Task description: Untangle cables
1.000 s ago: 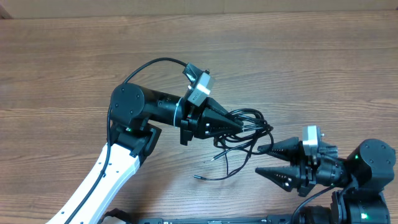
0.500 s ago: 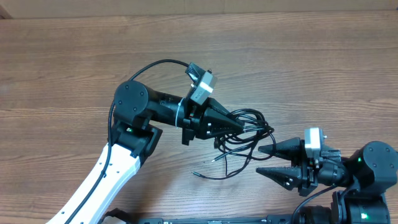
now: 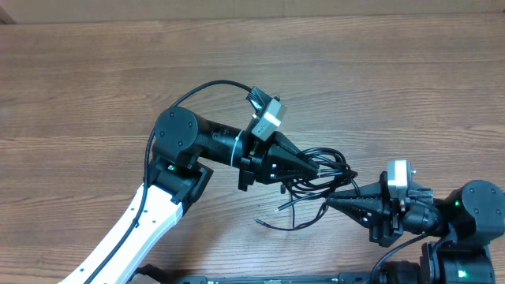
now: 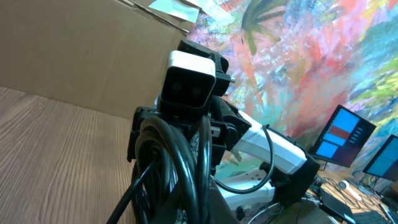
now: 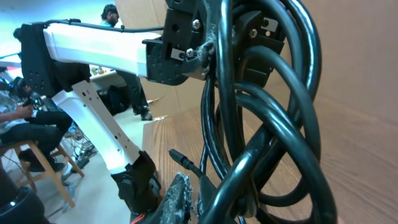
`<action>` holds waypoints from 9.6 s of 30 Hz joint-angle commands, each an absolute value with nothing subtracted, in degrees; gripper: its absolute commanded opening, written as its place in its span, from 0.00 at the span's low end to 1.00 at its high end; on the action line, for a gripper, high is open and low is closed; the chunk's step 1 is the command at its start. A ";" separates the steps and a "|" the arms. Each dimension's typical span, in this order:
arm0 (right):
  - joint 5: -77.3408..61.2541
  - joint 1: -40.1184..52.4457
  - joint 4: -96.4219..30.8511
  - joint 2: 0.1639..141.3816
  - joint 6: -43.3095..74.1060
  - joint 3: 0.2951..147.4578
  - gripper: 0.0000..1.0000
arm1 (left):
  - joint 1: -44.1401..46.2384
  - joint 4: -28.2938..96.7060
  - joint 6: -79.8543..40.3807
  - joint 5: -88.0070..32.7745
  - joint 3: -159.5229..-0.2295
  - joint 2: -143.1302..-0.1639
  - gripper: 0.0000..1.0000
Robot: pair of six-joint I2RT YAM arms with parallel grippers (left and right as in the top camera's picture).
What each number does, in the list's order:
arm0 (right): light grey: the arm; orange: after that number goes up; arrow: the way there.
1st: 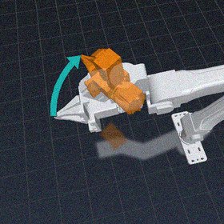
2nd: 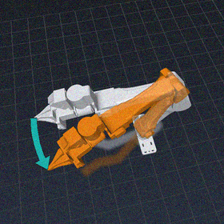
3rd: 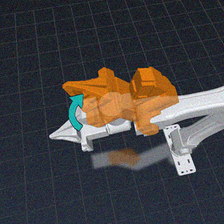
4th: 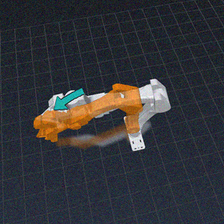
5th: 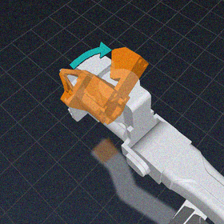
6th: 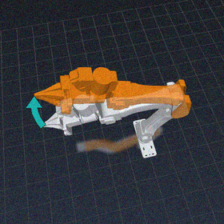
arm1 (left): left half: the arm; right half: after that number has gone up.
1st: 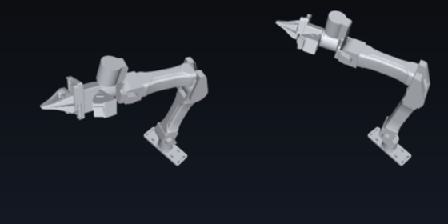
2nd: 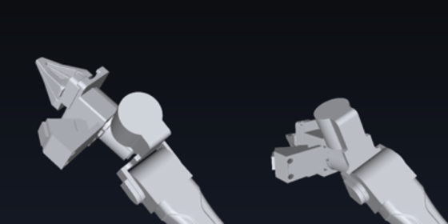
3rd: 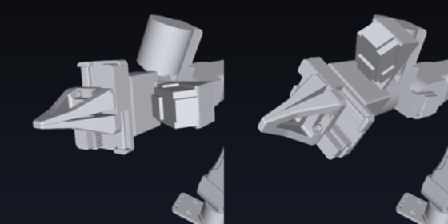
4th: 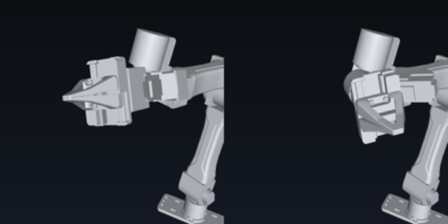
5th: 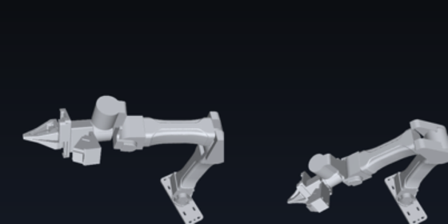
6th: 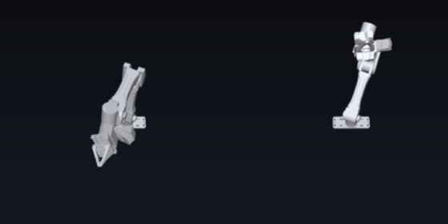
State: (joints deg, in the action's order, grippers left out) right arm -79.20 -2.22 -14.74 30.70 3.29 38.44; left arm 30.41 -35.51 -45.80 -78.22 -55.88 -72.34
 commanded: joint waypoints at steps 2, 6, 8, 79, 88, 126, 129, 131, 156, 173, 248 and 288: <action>-78.56 -2.33 -14.70 30.61 8.21 38.65 0.04 | 29.58 -36.05 -44.14 -75.90 -57.14 -71.24 0.04; -77.89 -2.33 -16.47 30.61 12.01 38.65 0.04 | 25.43 -36.03 -46.59 -76.60 -57.14 -71.11 0.04; -76.27 -2.33 -18.61 30.61 12.03 38.65 0.04 | 22.48 -36.27 -49.01 -77.01 -57.14 -71.09 0.04; -52.64 -2.33 -20.84 30.59 14.94 38.65 0.85 | 24.27 -35.55 -42.15 -80.73 -57.12 -70.54 0.04; -50.92 -2.33 -20.69 30.59 14.83 38.65 0.86 | 31.66 -34.46 -39.79 -79.07 -57.10 -71.22 0.04; -8.01 -2.33 -36.93 30.61 44.18 38.65 1.00 | 39.79 -24.58 -31.86 -84.53 -57.10 -71.24 0.04; -5.41 -2.33 -41.30 30.61 45.65 38.65 1.00 | 39.79 -24.67 -31.62 -85.01 -57.10 -71.24 0.04; -4.95 -2.33 -43.94 30.61 45.63 38.65 1.00 | 39.77 -24.67 -31.31 -84.99 -57.10 -71.24 0.04; -1.32 -2.33 -57.32 32.95 45.21 38.63 1.00 | 32.93 -25.58 -30.63 -84.53 -57.10 -71.22 0.04; -5.13 -2.33 -57.28 40.14 45.17 38.63 1.00 | 13.45 -25.56 -36.38 -90.50 -57.10 -71.18 0.04; -45.01 -2.33 -16.08 44.01 16.49 38.68 1.00 | 24.01 -12.05 -27.18 -71.99 -57.10 -71.26 0.04; -34.76 -2.33 -18.22 44.75 8.03 38.65 1.00 | 36.95 4.27 -26.76 -54.81 -57.10 -71.42 0.04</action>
State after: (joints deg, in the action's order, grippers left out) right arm -35.20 -2.22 -17.69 44.64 8.71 38.24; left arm 36.56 4.71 -28.32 -54.83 -56.16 -72.18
